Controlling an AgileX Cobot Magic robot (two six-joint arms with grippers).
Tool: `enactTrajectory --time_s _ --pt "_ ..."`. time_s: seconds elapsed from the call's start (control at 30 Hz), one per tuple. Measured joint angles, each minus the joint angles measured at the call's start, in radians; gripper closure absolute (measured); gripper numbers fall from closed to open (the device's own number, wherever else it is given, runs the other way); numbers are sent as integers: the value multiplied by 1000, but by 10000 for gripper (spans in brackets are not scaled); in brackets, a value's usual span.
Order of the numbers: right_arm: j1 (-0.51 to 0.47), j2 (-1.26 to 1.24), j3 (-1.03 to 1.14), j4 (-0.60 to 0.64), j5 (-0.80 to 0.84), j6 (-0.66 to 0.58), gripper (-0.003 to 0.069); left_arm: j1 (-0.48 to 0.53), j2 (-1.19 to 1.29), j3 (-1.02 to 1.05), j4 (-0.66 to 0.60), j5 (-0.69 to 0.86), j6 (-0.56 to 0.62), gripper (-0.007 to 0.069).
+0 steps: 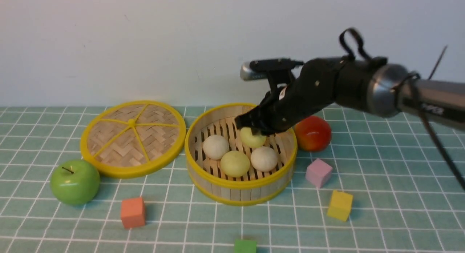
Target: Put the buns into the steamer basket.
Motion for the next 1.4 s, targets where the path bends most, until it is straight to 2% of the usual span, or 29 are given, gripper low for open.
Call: enactTrajectory --time_s 0.1,0.23,0.27,0.3,0.43,0.47,0.5,0.6,0.67,0.8,0.93,1.07,1.1,1.13,1.23,1.4 --pt "0 19 -1 5 -26 23 596 0 0 0 0 0 0 563" --pt "0 16 -3 9 -41 30 445 0 0 0 0 0 0 554" --pt "0 13 -3 9 -40 30 435 0 0 0 0 0 0 554" --pt "0 -3 -3 8 -21 30 358 0 0 0 0 0 0 553" --pt "0 -105 -3 -21 68 30 200 0 0 0 0 0 0 550" --pt "0 -113 -3 -23 74 30 200 0 0 0 0 0 0 550" --pt "0 -185 -3 -46 126 30 160 0 0 0 0 0 0 548" --pt "0 -344 -4 -111 252 30 144 0 0 0 0 0 0 546" --pt "0 -431 -6 -152 330 30 153 0 0 0 0 0 0 543" --pt "0 -621 12 -219 500 30 226 0 0 0 0 0 0 536" --pt "0 -813 159 -240 575 30 405 0 0 0 0 0 0 533" --pt "0 -1003 390 -241 565 31 587 0 0 0 0 0 0 533" --pt "0 -1013 416 -241 560 31 595 0 0 0 0 0 0 533" --pt "0 -1082 494 -241 541 31 648 0 0 0 0 0 0 533" --pt "0 -1236 703 -241 459 31 673 0 0 0 0 0 0 533" --pt "0 -1378 903 -225 335 47 673 0 0 0 0 0 0 533"
